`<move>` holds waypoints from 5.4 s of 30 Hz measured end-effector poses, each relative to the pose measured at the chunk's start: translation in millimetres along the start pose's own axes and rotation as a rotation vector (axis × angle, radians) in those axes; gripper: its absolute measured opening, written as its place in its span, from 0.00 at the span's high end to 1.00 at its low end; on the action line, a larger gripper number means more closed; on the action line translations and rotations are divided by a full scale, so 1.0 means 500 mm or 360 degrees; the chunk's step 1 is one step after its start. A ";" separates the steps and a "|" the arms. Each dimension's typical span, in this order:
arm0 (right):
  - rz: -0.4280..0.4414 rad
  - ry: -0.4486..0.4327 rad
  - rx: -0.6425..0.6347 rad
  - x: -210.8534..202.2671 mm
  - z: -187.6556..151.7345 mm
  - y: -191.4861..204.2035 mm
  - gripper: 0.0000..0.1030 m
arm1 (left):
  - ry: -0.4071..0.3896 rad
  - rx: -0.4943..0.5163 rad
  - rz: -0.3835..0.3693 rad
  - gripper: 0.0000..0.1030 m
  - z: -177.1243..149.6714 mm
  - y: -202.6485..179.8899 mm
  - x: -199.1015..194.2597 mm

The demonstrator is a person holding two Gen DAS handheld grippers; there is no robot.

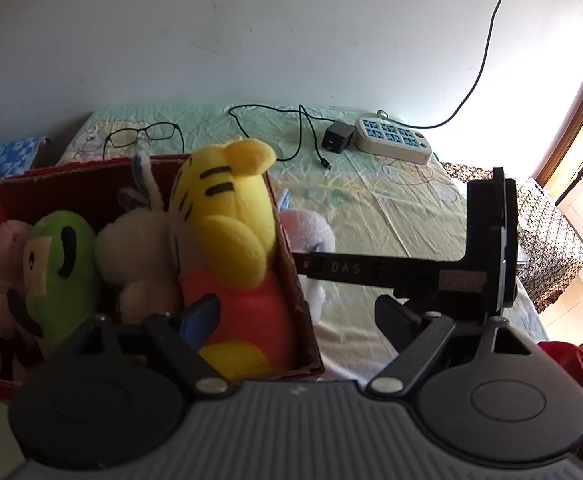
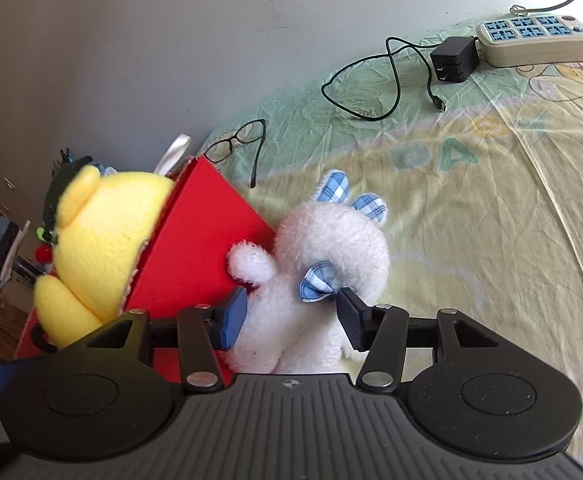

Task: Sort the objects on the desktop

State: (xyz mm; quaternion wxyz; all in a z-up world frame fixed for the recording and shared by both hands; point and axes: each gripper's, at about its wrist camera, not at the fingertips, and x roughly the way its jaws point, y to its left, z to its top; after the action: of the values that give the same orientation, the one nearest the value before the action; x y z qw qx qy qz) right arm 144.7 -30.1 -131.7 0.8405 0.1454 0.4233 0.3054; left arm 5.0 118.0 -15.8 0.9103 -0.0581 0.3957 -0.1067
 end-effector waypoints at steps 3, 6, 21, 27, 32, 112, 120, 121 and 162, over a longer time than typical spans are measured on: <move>0.0018 0.0018 0.0103 -0.002 -0.009 -0.033 0.45 | -0.0022 0.0002 -0.0043 0.17 0.005 0.001 0.000; 0.0032 -0.0005 0.0176 -0.023 -0.017 -0.064 0.45 | -0.0047 0.0007 -0.0099 0.16 0.009 -0.003 -0.001; -0.0159 -0.0242 0.0378 -0.143 -0.020 -0.197 0.51 | -0.0001 0.0171 -0.0268 0.10 0.049 -0.113 0.092; -0.0125 -0.0330 0.0478 -0.173 -0.031 -0.235 0.51 | 0.0029 0.0288 -0.0037 0.15 0.057 -0.168 0.193; -0.0075 -0.0356 0.0488 -0.181 -0.037 -0.247 0.51 | 0.0165 0.0241 0.0216 0.23 0.051 -0.153 0.295; 0.0380 0.0097 0.0582 -0.173 -0.133 -0.244 0.55 | 0.0432 0.0363 -0.0221 0.28 -0.113 -0.201 0.278; 0.0370 0.0094 0.0557 -0.221 -0.152 -0.216 0.56 | 0.0456 0.0407 -0.0261 0.32 -0.121 -0.214 0.229; 0.0371 0.0096 0.0555 -0.225 -0.154 -0.211 0.56 | 0.0459 0.0417 -0.0255 0.32 -0.122 -0.216 0.223; 0.0179 -0.0028 0.0348 -0.247 -0.312 0.218 0.55 | 0.0416 0.0527 -0.0270 0.32 -0.218 0.046 -0.080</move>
State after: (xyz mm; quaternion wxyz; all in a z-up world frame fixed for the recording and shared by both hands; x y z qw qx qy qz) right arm -78.8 -27.0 -93.6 0.8047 0.2624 0.4380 0.3029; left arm -98.2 147.5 -65.9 0.8362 0.0734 0.4810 -0.2530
